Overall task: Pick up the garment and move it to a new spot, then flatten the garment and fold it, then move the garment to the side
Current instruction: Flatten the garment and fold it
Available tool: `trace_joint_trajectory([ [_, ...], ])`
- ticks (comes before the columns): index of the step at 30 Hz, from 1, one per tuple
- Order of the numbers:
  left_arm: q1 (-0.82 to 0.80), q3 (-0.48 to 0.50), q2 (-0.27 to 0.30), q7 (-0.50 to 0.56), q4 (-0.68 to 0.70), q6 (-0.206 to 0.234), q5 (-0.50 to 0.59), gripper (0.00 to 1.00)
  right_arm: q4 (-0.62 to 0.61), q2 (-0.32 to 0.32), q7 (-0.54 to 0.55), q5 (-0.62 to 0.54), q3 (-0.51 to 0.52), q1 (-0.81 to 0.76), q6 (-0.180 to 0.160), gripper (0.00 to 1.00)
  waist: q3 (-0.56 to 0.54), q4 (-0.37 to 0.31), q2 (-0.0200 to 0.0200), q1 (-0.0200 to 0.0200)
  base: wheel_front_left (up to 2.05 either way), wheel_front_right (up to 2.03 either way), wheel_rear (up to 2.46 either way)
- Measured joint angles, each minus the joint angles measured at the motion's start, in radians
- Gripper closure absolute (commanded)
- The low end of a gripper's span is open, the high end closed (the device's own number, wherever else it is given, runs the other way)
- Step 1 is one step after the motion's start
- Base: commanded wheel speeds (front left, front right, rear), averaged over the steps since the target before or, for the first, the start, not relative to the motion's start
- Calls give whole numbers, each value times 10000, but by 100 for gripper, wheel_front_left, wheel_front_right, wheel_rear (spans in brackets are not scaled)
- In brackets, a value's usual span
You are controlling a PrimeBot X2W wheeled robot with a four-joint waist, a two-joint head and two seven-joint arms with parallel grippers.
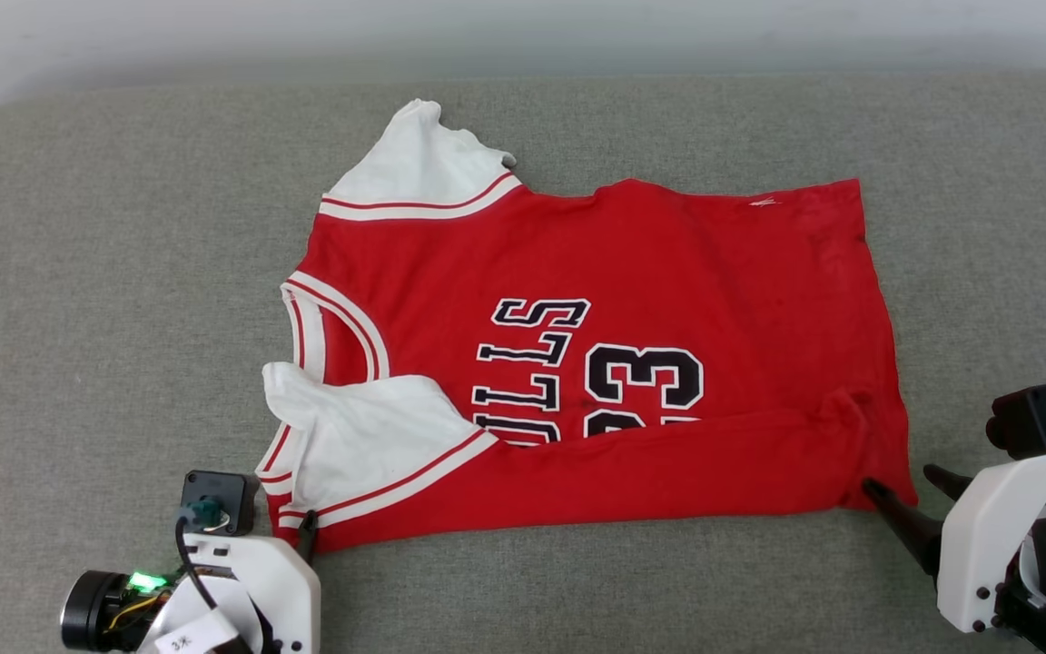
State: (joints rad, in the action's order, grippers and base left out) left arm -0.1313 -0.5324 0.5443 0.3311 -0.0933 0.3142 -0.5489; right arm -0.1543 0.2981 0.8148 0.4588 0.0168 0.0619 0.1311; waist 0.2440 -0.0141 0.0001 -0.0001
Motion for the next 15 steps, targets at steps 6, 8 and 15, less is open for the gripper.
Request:
trace_joint_trajectory([
  [6,-105,-151,-228,-71,251,-522,-376,100,422,270,-79,-706,-52,121,0,0,-181,260,0,1,0,0,0],
  [8,-38,-121,-278,-305,546,-593,-428,100,606,278,-69,-905,-71,138,0,0,-261,358,0,1,0,0,0],
  [15,-15,-92,-109,-453,1547,-585,-261,100,1279,38,240,-1565,73,217,0,0,-343,665,0,1,0,0,0],
])
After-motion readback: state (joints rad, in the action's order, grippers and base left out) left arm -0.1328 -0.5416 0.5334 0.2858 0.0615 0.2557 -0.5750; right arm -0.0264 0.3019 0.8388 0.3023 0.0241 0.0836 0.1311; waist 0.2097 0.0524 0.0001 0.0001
